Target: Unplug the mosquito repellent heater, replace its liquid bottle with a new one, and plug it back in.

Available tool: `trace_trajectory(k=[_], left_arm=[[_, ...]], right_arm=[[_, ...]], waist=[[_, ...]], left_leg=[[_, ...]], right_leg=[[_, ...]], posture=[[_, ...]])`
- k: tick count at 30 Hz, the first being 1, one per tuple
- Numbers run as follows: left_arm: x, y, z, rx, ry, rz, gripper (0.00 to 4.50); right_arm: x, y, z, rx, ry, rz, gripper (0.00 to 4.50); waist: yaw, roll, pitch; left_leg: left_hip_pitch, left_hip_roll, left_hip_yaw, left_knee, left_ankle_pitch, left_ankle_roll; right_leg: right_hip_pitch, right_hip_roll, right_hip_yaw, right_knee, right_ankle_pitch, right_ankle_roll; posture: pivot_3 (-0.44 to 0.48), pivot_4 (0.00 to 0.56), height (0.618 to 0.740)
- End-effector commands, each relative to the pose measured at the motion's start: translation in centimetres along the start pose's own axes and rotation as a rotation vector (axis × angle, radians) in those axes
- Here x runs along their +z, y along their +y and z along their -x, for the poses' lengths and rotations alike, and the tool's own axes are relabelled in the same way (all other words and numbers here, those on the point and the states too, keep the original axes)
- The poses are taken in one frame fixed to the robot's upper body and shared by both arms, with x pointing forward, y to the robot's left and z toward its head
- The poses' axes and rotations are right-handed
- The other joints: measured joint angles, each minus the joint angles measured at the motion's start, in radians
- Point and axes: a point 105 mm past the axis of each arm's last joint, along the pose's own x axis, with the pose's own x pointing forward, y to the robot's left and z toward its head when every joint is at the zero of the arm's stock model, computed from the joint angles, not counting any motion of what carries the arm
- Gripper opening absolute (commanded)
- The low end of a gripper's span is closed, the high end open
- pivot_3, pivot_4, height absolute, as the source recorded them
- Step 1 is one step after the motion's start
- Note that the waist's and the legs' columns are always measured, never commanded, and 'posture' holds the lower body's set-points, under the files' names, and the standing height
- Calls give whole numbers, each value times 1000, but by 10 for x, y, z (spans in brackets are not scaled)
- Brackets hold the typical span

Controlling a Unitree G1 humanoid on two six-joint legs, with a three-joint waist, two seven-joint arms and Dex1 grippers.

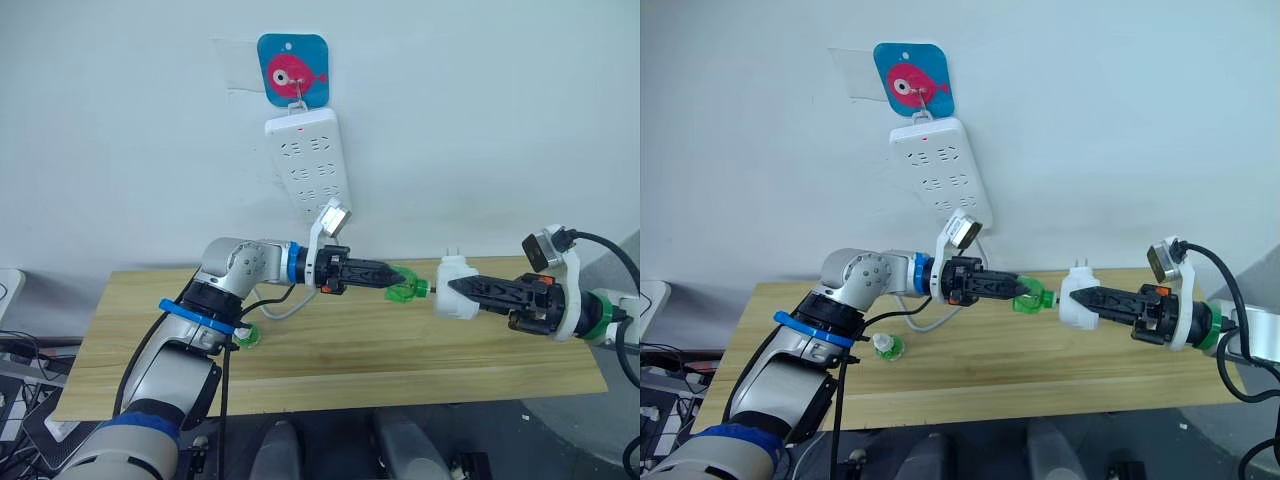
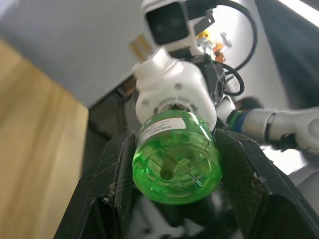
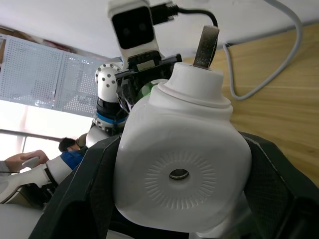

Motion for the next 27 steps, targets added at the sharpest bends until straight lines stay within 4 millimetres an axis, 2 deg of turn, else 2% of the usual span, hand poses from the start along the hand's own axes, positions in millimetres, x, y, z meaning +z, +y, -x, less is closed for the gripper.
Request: trace_trajectory(k=[1, 5, 9, 12, 13, 16, 22, 27], left_arm=[[2, -9, 11, -19, -8, 42, 2200], [1, -6, 18, 14, -27, 45, 2200], [5, 2, 27, 77, -70, 1, 2200], [8, 3, 29, 95, -87, -26, 2200], [7, 2, 29, 94, -87, -29, 2200], [4, 3, 26, 106, -79, -58, 2200], [5, 4, 21, 118, -82, -86, 2200], [4, 6, 21, 124, -85, -84, 2200]], right_arm=[[9, 7, 5, -12, -53, 41, 3116], [15, -4, 18, -105, -110, 27, 3116], [22, -26, 34, -288, -136, 33, 3116], [15, -87, 57, -730, 2, 160, 3116], [13, -101, 65, -834, 55, 217, 3116], [10, -124, 80, -976, 162, 278, 3116], [13, -159, 96, -1114, 268, 300, 3116], [4, -175, 95, -1082, 347, 277, 3116]], waist=[[1, 0, 0], [6, 0, 0], [11, 0, 0], [9, 0, 0], [10, 0, 0], [9, 0, 0], [9, 0, 0], [14, 0, 0]], left_leg=[[0, 0, 0, 0, 0, 0], [0, 0, 0, 0, 0, 0], [0, -1, 1, 0, 0, 0], [1, -1, 2, 0, 0, 0], [1, -1, 2, 0, 0, 0], [1, -1, 2, 0, 0, 0], [1, -1, 5, 0, 0, -1], [1, -1, 6, -1, 0, -1]], right_leg=[[0, 0, 0, 0, 0, 0], [0, -1, 0, 0, 0, 0], [0, -1, 1, 0, 0, 0], [0, -1, 2, 0, 0, 0], [0, -1, 2, 0, 0, 0], [-1, -1, 2, -1, 0, 0], [-1, -2, 4, 0, 0, 0], [-1, -2, 4, 0, 0, 0]], posture=[[-119, 187, 740], [-102, 185, 740], [-98, 185, 740], [-95, 180, 740], [-93, 180, 740], [-90, 175, 740], [-78, 182, 740], [-66, 189, 740]])
